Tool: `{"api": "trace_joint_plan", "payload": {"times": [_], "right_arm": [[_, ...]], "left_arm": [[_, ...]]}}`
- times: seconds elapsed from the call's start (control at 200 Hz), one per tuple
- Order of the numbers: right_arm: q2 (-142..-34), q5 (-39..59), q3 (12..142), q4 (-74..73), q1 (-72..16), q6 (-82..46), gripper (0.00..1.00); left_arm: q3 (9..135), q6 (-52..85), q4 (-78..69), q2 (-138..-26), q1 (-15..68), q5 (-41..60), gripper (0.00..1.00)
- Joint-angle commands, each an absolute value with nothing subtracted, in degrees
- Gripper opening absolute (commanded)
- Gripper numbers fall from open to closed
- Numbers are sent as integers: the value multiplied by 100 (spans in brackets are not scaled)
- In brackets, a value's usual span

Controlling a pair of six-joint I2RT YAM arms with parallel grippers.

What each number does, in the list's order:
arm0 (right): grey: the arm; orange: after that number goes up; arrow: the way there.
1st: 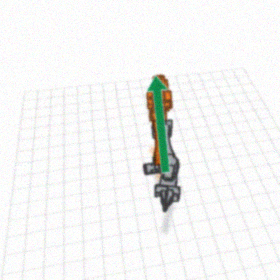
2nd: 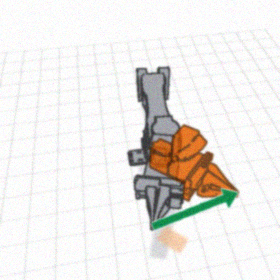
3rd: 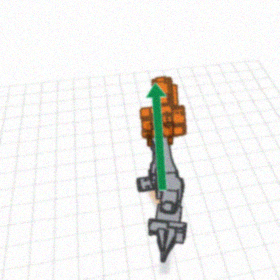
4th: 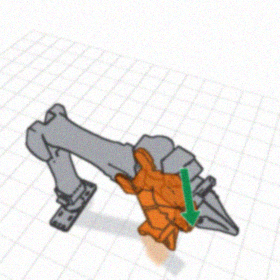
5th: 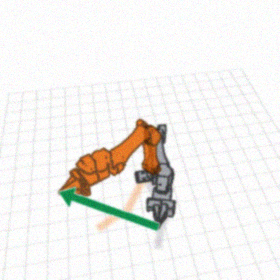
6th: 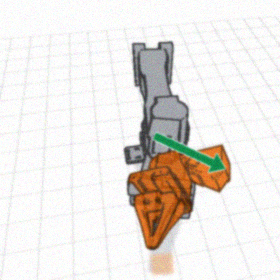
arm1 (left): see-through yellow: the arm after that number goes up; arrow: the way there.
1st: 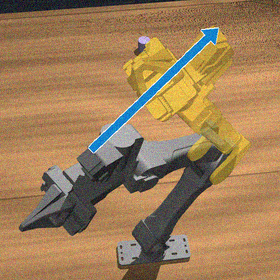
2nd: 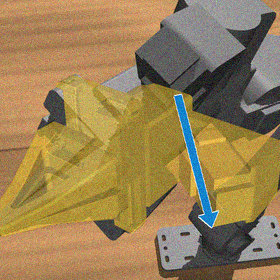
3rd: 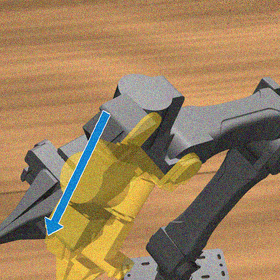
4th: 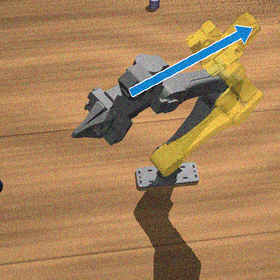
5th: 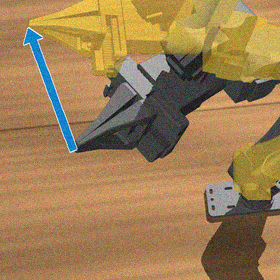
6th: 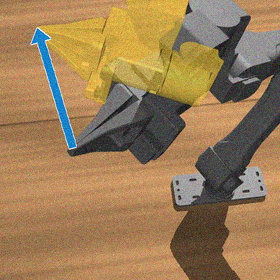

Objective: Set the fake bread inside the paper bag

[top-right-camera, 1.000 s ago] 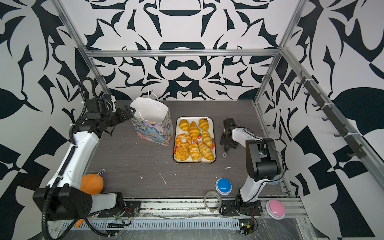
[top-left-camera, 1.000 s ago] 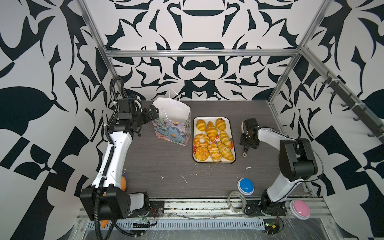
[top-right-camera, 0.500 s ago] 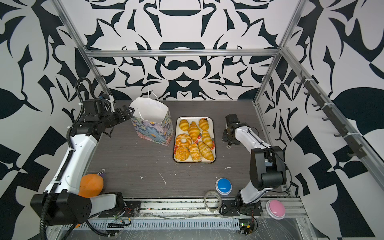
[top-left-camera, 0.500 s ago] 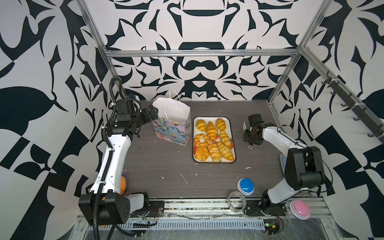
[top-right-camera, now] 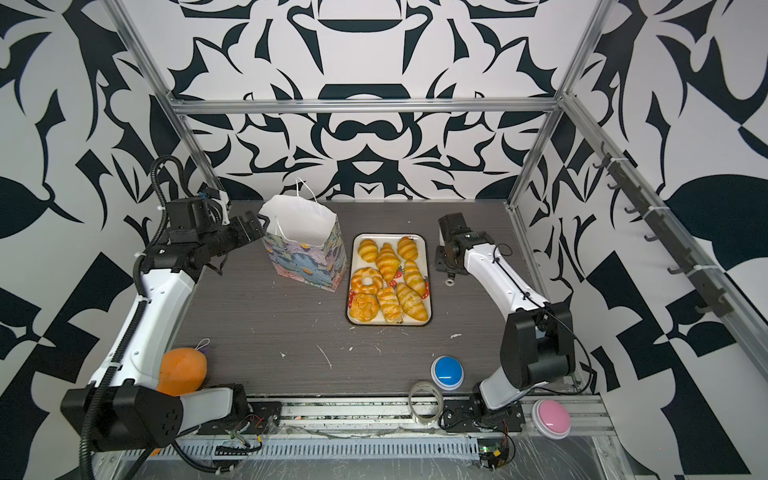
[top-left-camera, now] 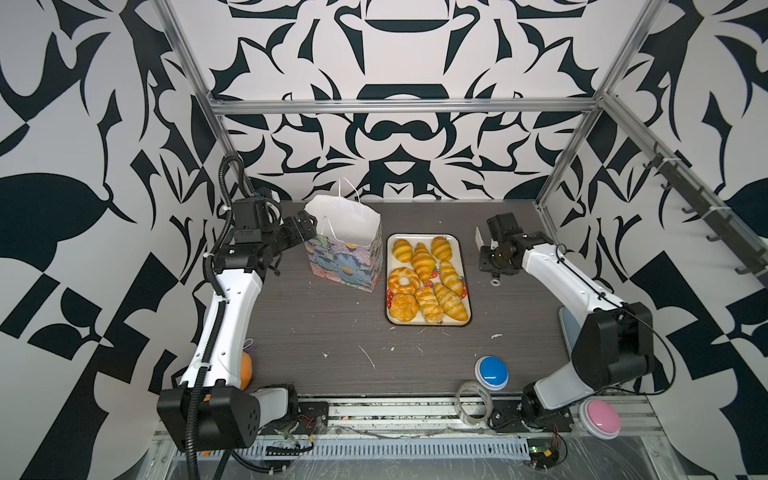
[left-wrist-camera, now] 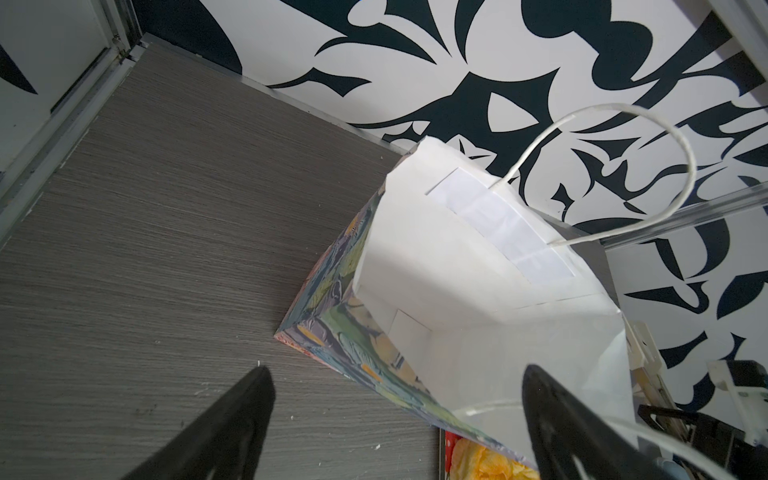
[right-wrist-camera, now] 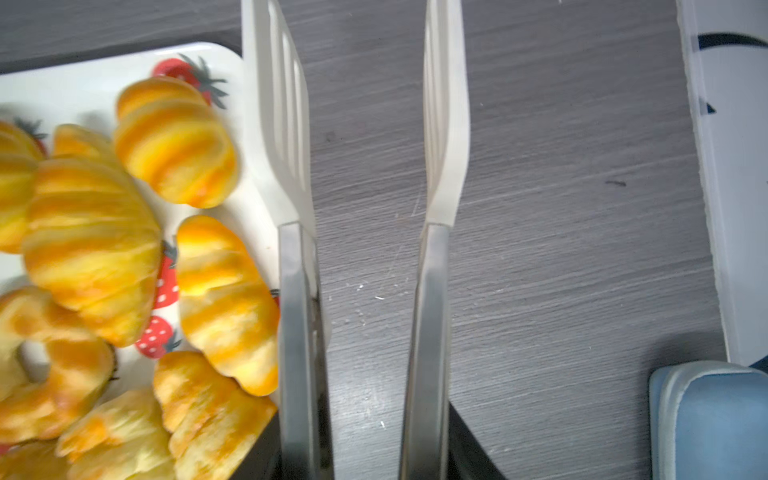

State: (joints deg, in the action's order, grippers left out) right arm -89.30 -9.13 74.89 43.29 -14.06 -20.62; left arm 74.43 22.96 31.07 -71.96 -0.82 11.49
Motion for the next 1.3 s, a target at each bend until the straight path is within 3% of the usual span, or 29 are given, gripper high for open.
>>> {"api": "trace_joint_plan", "payload": {"times": [0.0, 0.165, 0.515, 0.935, 1.295], "right_arm": [[-8796, -909, 8099, 4624, -1635, -1856, 47], [-8952, -581, 8534, 4693, -1899, -1773, 47], [-9185, -295, 8851, 4616, -2087, -1748, 47], [-9563, -106, 8841, 4434, -2092, -1593, 47], [-9958, 103, 9018, 4348, -2092, -1564, 47]], "left_arm": [[7358, 2269, 3046, -7057, -105, 1239, 91], [7430, 2233, 3203, -7151, -110, 1036, 79], [7789, 2203, 3497, -7842, -106, 1146, 71], [7720, 2052, 3458, -7733, -106, 1448, 70], [8100, 1950, 3823, -8040, -129, 1089, 49]]}}
